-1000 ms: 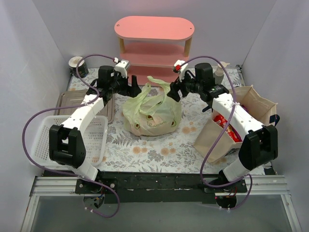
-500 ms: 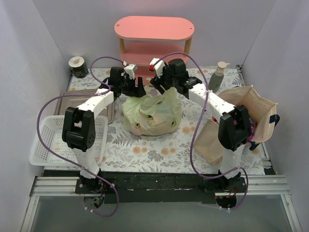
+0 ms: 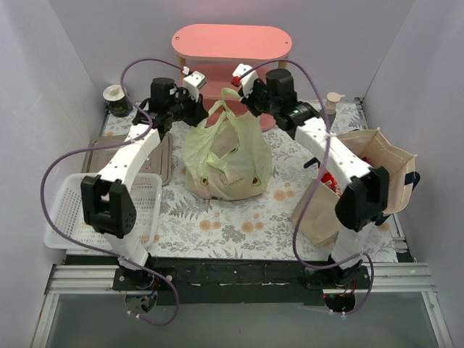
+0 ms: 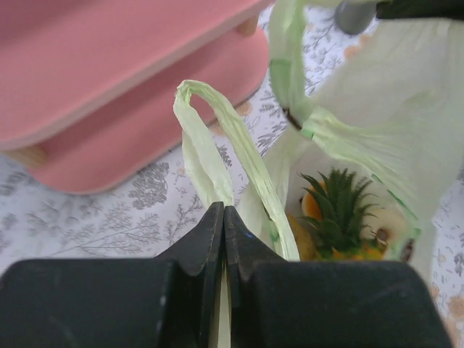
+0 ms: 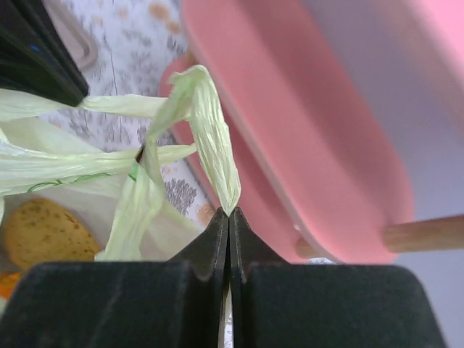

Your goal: Untie the knot of the grocery bags and take out the mixed food

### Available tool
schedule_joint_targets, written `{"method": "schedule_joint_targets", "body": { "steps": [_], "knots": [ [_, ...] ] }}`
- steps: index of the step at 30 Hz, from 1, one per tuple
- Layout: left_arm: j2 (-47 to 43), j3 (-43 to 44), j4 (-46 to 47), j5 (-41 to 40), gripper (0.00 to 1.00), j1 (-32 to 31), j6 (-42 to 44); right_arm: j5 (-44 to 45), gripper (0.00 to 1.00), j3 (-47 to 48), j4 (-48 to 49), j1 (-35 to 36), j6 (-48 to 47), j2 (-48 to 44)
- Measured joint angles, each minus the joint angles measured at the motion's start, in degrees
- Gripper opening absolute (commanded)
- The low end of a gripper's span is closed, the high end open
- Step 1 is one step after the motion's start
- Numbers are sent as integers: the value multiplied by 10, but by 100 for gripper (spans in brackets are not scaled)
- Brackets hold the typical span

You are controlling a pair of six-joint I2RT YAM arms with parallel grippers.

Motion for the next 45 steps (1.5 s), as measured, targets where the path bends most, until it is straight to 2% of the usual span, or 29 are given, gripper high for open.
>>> {"method": "schedule_joint_targets", "body": {
  "steps": [6,9,12,16,18,19,20,21,22,23,26,29,33,35,39,43,45],
  "knots": [
    [-201,-65,-29,52,0,7,54,-35,1,-120,3,-12,35,-213],
    [-283,-104,-42,69,0,5,85,-42,1,-174,6,-16,40,-283],
    [-332,-149,-59,83,0,4,129,-54,1,-220,6,-44,47,-304],
    [-342,-199,-101,90,0,-2,204,-70,1,-276,-4,-115,66,-282],
    [-336,-228,-123,89,11,-5,230,-75,3,-295,-18,-139,72,-272],
    [-330,-235,-134,89,30,-6,237,-77,6,-301,-25,-145,73,-269],
    [-323,-237,-142,88,41,-7,243,-78,12,-307,-32,-147,73,-269],
    [-317,-237,-144,88,54,-8,249,-83,32,-308,-40,-147,73,-269],
    [-309,-233,-145,85,74,-9,240,-88,42,-308,-41,-146,72,-270],
    [-304,-228,-144,83,80,-9,236,-93,55,-307,-43,-146,70,-273],
    [-279,-185,-128,68,90,-10,200,-101,68,-294,-54,-143,65,-280],
    [-250,-120,-93,55,92,-10,152,-125,74,-255,-68,-143,65,-280],
    [-203,-30,-36,47,93,-13,76,-181,69,-210,-65,-139,70,-291],
    [-184,-6,-16,49,93,-15,42,-212,61,-209,-60,-126,72,-302],
    [-127,19,20,64,93,-26,-31,-256,52,-223,-51,-72,70,-306],
    [-55,29,28,94,90,-40,-85,-245,46,-243,-44,6,63,-275],
    [-25,29,25,108,86,-43,-104,-224,43,-249,-34,30,71,-252]
  ]
}}
